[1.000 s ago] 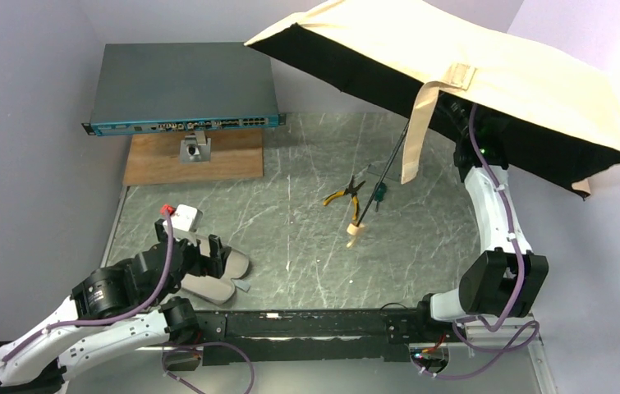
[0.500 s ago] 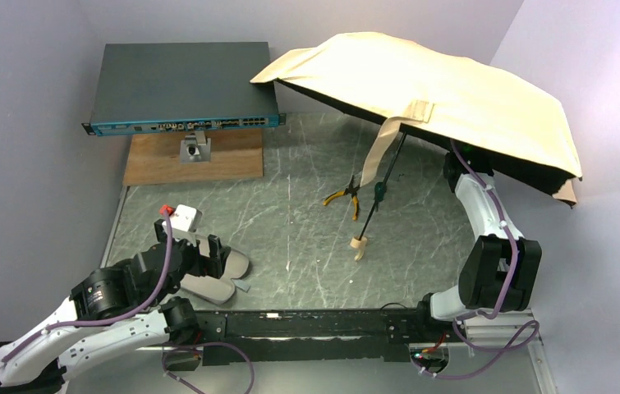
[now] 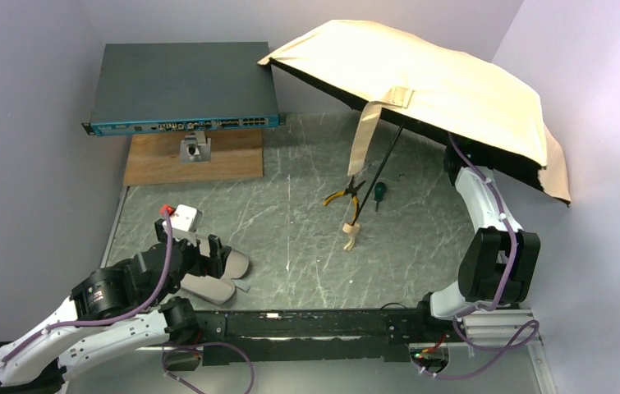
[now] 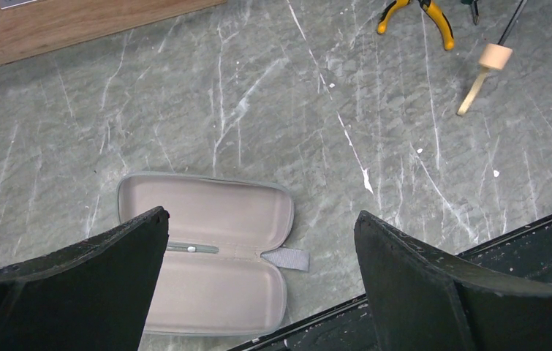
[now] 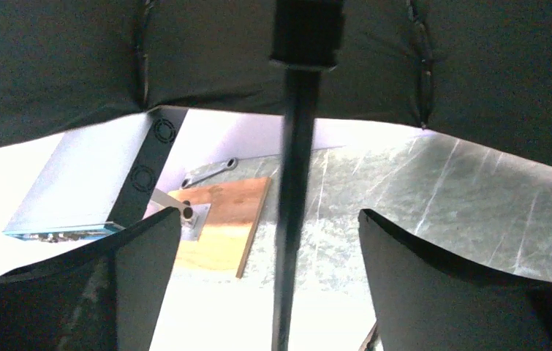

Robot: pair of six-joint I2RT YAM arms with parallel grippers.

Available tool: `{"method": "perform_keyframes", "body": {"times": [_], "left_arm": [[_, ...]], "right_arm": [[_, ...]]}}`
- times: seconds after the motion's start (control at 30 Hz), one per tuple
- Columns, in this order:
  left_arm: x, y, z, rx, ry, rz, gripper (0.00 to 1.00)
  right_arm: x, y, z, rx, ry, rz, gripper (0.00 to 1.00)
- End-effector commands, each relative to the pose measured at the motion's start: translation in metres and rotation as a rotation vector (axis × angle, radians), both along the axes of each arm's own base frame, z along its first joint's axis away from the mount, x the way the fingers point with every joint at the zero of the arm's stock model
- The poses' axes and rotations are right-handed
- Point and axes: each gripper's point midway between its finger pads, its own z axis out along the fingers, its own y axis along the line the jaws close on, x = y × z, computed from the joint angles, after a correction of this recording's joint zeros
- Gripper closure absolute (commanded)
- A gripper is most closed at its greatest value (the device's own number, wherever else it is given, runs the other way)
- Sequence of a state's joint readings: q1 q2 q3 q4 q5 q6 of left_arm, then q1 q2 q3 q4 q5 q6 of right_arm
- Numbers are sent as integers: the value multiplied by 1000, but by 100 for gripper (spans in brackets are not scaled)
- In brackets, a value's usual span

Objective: Open the umbrella

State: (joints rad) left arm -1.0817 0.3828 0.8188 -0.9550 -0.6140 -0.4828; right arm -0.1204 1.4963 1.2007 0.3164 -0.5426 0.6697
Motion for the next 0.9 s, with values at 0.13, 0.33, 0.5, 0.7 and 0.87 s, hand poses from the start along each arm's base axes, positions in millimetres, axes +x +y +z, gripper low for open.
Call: {"method": "perform_keyframes", "body": {"times": [0.13, 0.33, 0.5, 0.7, 0.87], "left_arm": [[1, -4, 5, -17, -20, -18, 1], [1, -6, 4, -10, -18, -23, 1], [1, -7, 3, -1, -14, -27, 1], [1, -7, 3, 0, -15, -28, 1], [1, -4, 5, -11, -21, -23, 1]], "right_arm": [[-14, 1, 18, -16, -41, 13, 0], [-30, -2, -1, -21, -5, -24, 0], [-41, -1, 2, -23, -14, -32, 0], [-63, 16, 0, 40, -11, -14, 0], [-84, 32, -7, -58, -23, -66, 0]]}}
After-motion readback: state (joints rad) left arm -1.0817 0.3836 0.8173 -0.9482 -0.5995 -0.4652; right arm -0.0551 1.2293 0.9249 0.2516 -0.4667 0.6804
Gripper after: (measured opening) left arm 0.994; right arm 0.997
